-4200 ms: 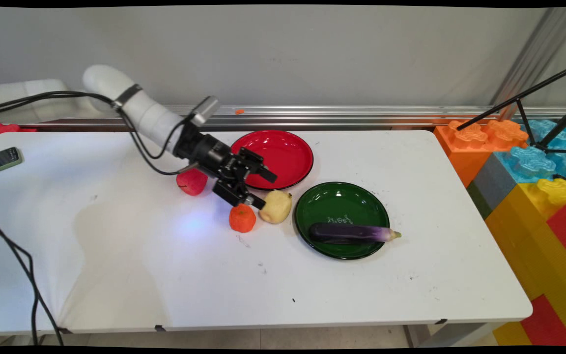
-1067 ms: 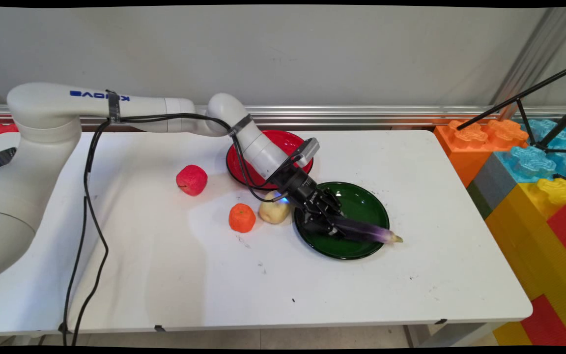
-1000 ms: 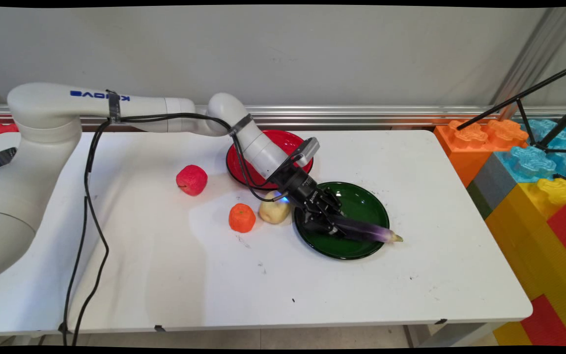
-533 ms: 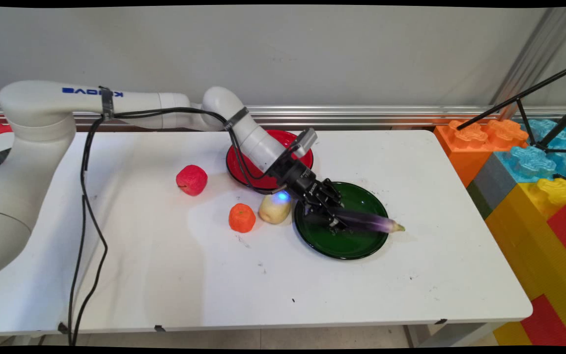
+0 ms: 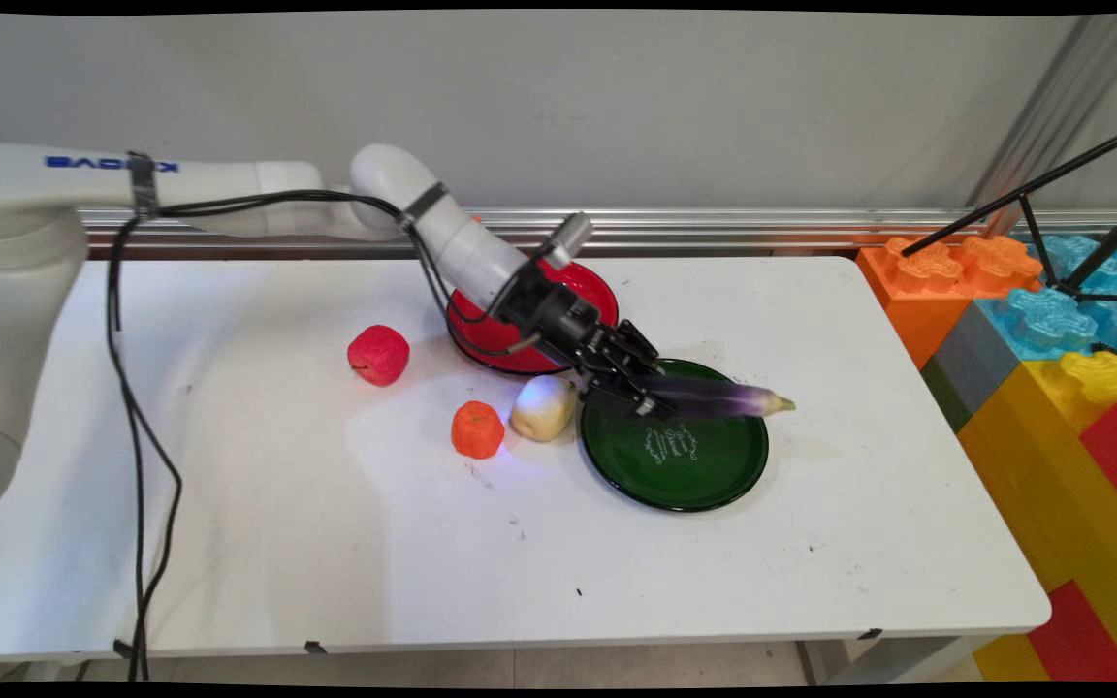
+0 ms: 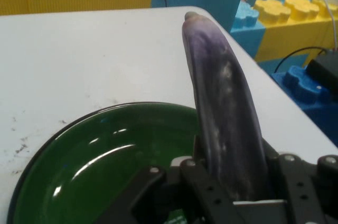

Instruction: Place the picked object on the table

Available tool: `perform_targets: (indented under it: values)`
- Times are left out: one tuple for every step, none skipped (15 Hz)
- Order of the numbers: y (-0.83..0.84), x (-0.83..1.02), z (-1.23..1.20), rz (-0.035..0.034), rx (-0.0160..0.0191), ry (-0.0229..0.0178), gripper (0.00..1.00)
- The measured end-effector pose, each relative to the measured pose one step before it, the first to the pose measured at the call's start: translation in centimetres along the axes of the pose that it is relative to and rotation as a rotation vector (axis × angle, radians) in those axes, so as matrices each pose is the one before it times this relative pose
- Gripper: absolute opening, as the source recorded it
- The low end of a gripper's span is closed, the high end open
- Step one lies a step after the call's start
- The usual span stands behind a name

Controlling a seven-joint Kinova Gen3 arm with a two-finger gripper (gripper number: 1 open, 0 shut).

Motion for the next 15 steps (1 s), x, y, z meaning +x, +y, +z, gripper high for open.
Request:
perform_targets:
  values:
    - [0.648, 0.123, -0.824, -0.00175, 0.00347, 0.00793, 0.00]
    - [0.609, 0.060, -0.743, 0.00043, 0.00225, 0.00642, 0.00]
    - [0.389, 0.035, -0.486, 0.00116, 0.00122, 0.00361, 0.00]
    - [0.736, 0.012, -0.865, 0.00463, -0.00029, 0.00540, 0.00]
    - [0.667, -0.015, -0.754, 0.00703, -0.00237, 0.00365, 0.00]
    - [0.793, -0.064, -0.874, 0.00975, -0.00395, 0.00272, 0.00]
    - [0.671, -0.111, -0.773, 0.00960, -0.00495, 0.00093, 0.00]
    - [0.437, -0.081, -0.492, 0.00655, -0.00359, 0.00016, 0.00]
    - [0.666, -0.162, -0.758, 0.01006, -0.00559, -0.00069, 0.00]
    - [0.416, -0.102, -0.480, 0.00709, -0.00383, -0.00072, 0.00]
    - [0.706, -0.229, -0.865, 0.01232, -0.00689, -0.00225, 0.00]
    - [0.612, -0.221, -0.727, 0.01066, -0.00634, -0.00310, 0.00]
    - [0.668, -0.269, -0.795, 0.01151, -0.00718, -0.00441, 0.00]
    - [0.516, -0.257, -0.599, 0.00746, -0.00518, -0.00471, 0.00]
    - [0.395, -0.196, -0.436, 0.00602, -0.00479, -0.00414, 0.00]
